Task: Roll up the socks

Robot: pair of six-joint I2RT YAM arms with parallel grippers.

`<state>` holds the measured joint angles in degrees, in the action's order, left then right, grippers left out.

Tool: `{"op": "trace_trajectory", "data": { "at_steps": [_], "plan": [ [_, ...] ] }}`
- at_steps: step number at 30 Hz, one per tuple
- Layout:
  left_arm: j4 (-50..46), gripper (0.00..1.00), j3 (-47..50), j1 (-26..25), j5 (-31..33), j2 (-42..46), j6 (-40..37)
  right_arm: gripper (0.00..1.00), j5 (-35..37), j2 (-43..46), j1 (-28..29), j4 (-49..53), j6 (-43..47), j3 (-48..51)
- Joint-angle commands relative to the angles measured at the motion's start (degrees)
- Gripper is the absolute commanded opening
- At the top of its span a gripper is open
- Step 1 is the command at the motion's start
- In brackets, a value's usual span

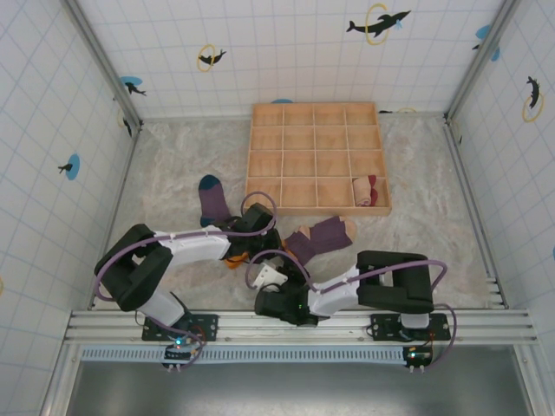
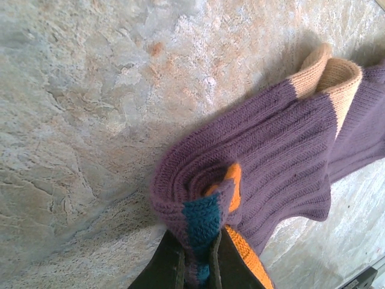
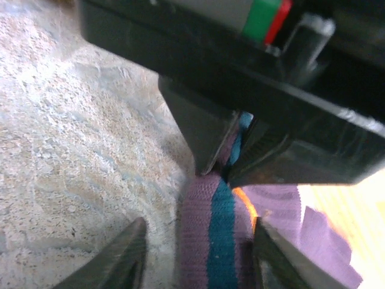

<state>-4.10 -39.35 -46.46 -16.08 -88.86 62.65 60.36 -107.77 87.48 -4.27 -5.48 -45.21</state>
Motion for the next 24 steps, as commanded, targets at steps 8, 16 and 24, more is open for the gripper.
{"op": "trace_trajectory", "data": {
  "at_steps": [8,16,24],
  "plan": [
    [-7.06,0.6,-1.35,0.78,0.1,3.2,-2.0,0.03,-14.97,5.11,-5.47,-3.91,-7.22,7.45],
    [-9.98,0.8,-3.8,1.11,2.56,7.29,-3.09,0.0,-36.47,14.97,-12.9,-13.63,-11.3,17.01],
    [-6.69,0.79,-1.78,1.09,4.06,11.25,-3.95,0.0,-56.88,20.55,-23.71,-23.15,-21.14,25.75]
  ]
}}
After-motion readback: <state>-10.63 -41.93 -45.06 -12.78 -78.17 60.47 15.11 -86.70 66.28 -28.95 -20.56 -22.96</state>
